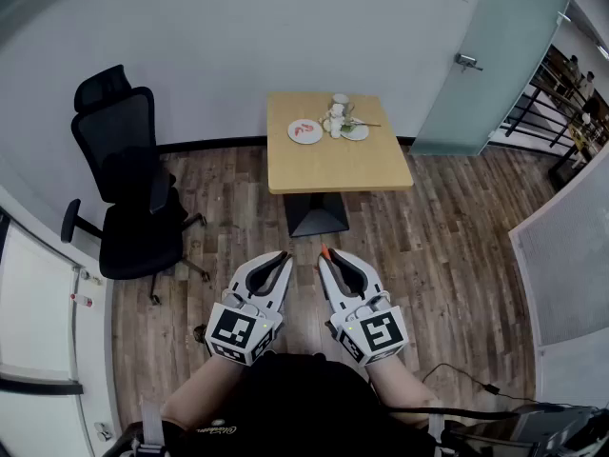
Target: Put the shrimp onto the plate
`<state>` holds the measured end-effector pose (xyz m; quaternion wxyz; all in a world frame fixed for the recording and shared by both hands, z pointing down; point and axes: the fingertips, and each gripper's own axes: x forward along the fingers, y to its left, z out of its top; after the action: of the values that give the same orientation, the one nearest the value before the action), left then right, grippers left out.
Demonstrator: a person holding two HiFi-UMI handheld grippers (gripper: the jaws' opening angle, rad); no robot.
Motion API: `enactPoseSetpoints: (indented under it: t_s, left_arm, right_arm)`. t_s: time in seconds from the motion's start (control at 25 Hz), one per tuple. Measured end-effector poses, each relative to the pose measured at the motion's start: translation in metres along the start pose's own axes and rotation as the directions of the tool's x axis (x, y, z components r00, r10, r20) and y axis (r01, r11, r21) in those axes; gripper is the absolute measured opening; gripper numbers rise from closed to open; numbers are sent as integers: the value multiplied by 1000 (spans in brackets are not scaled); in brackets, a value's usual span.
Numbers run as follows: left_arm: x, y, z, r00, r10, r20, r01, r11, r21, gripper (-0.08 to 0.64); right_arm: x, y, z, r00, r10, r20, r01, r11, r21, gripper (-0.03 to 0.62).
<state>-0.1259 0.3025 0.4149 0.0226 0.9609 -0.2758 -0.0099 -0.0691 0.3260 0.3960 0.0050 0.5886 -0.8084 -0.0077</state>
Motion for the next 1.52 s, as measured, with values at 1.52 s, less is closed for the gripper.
enactPoseSetpoints:
  t_s: [1.52]
  left_arm:
    - [42, -36, -7, 999, 4, -40, -3, 1000, 22, 26]
  right_arm:
    - [-25, -50, -10, 1000, 24, 3, -24, 999, 35, 49]
